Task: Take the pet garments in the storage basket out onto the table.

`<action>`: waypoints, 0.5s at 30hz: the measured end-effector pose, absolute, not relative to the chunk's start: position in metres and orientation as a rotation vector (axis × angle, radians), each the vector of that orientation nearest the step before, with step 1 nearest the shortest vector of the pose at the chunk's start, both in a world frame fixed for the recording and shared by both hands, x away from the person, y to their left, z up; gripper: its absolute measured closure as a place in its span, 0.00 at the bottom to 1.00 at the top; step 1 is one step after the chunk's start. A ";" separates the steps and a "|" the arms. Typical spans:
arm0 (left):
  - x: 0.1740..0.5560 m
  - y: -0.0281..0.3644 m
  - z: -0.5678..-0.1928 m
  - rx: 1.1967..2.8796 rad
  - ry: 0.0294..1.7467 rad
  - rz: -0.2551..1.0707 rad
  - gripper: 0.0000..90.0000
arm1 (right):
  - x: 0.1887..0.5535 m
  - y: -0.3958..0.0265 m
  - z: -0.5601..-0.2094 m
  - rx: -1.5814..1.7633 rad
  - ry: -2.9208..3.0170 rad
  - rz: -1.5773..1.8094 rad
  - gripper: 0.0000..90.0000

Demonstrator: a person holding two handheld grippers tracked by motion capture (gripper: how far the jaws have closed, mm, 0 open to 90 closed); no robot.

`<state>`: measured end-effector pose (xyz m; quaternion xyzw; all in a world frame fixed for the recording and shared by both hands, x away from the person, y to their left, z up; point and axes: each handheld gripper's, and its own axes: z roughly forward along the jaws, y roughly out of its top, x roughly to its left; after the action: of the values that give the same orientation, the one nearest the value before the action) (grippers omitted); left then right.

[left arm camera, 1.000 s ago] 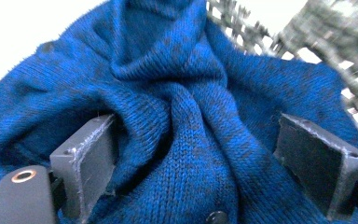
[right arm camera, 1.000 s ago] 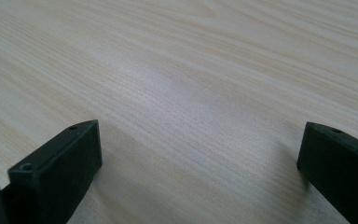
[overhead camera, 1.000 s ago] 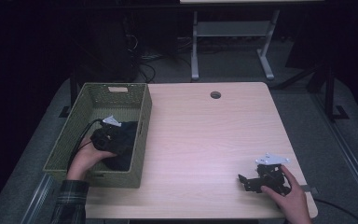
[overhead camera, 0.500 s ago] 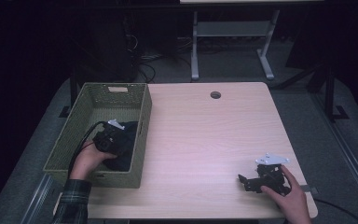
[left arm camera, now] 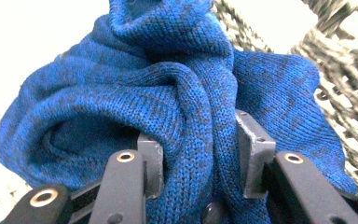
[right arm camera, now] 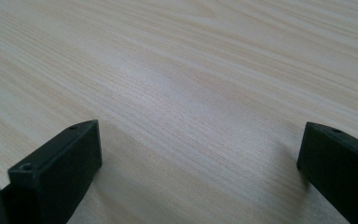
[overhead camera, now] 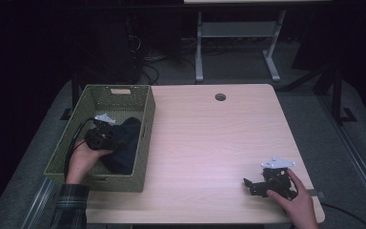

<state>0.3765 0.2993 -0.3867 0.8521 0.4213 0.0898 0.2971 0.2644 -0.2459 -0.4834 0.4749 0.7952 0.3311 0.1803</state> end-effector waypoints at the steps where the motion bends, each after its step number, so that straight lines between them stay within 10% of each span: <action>1: 0.376 0.301 -0.385 2.250 1.115 0.242 0.67 | 0.264 -0.246 -0.483 1.342 2.247 0.935 0.00; 15: 0.364 0.328 -0.357 2.039 1.077 0.311 0.69 | 0.264 -0.246 -0.483 1.342 2.247 0.935 0.00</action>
<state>0.3643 0.3283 -0.3573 0.8047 0.4248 0.1226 0.3961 0.2645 -0.2459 -0.4834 0.4749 0.7952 0.3311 0.1802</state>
